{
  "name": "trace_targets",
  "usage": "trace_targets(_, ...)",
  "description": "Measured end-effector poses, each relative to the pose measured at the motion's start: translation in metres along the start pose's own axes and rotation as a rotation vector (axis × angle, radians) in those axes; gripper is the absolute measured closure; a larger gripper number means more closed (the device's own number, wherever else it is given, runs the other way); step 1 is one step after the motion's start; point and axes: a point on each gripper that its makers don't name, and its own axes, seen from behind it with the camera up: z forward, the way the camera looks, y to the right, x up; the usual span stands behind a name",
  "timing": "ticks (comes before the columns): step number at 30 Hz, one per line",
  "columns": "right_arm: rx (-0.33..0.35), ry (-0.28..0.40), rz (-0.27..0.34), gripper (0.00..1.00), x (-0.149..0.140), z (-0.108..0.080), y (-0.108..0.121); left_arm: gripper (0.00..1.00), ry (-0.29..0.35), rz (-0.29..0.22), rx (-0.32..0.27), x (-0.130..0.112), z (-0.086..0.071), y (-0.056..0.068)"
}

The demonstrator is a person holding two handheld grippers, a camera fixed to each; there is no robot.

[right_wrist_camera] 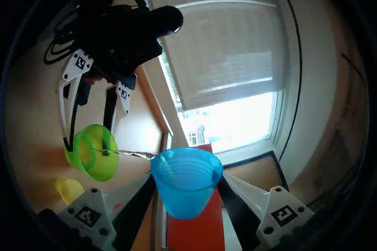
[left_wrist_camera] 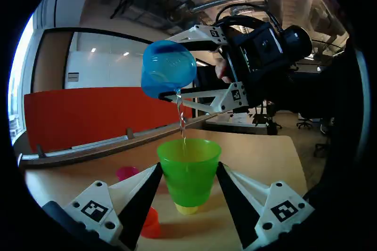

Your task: Pour water

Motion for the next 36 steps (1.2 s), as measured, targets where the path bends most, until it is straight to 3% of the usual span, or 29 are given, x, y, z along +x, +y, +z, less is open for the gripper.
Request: trace_targets(36, -0.028, -0.002, -0.098, 0.11, 0.011, -0.005, 0.006, 0.17, -0.001, -0.002, 0.005, -0.001, 0.000, -0.001)
